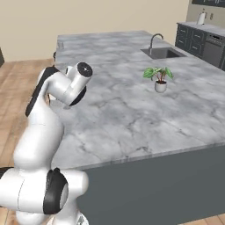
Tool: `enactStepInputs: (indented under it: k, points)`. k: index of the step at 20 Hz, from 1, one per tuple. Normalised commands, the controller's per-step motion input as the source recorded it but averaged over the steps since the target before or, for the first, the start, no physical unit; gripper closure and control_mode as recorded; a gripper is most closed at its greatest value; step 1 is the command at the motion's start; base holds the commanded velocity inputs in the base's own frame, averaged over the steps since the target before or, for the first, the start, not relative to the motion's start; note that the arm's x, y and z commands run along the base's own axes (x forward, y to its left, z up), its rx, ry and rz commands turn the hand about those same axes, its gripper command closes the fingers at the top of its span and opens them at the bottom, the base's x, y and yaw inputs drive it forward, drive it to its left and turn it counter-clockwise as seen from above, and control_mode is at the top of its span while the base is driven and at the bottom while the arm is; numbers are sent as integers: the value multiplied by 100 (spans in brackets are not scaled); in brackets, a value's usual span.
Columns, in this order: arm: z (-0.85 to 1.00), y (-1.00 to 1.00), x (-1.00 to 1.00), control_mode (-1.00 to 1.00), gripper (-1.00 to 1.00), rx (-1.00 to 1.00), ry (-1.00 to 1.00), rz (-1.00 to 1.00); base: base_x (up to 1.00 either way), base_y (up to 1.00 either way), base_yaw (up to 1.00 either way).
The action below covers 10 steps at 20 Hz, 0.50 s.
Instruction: Open the freezer door, pick up the ice cube tray from the freezer, and place it on the dining counter.
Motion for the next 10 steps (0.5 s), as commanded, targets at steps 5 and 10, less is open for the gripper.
enactStepInputs:
  k: [5, 10]
  points:
    - [-63, 19, 100, -100, 100, -4, -2, 0, 0, 0, 0]
    - [-75, 44, 100, -100, 100, -4, 0, 1, 0, 0, 0]
